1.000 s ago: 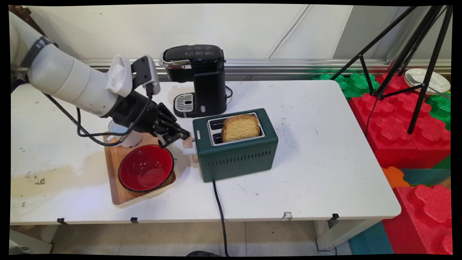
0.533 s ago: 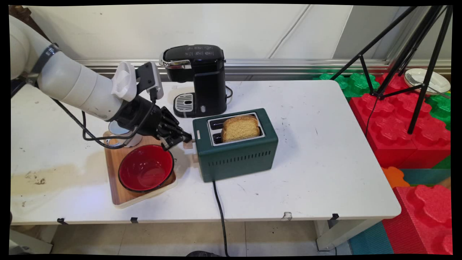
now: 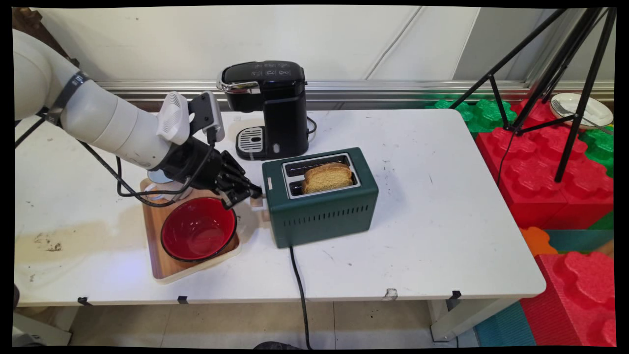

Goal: Press the toaster switch

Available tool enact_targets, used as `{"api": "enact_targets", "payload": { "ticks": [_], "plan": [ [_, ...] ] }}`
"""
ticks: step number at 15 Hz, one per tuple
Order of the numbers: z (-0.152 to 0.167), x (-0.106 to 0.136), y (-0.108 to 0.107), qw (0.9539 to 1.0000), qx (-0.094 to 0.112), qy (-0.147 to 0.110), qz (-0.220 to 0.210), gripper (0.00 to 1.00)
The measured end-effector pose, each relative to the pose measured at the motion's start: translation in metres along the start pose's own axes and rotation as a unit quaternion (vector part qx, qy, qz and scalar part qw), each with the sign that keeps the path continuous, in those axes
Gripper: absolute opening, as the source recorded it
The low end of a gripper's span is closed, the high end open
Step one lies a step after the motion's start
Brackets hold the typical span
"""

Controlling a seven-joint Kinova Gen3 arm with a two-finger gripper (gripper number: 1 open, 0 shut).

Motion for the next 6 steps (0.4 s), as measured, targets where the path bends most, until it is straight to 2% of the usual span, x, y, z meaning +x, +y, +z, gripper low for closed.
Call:
{"api": "enact_targets", "payload": {
  "ticks": [6],
  "plan": [
    [0.0044, -0.0043, -0.0019, 1.0, -0.002, -0.003, -0.003, 0.0]
  ]
}}
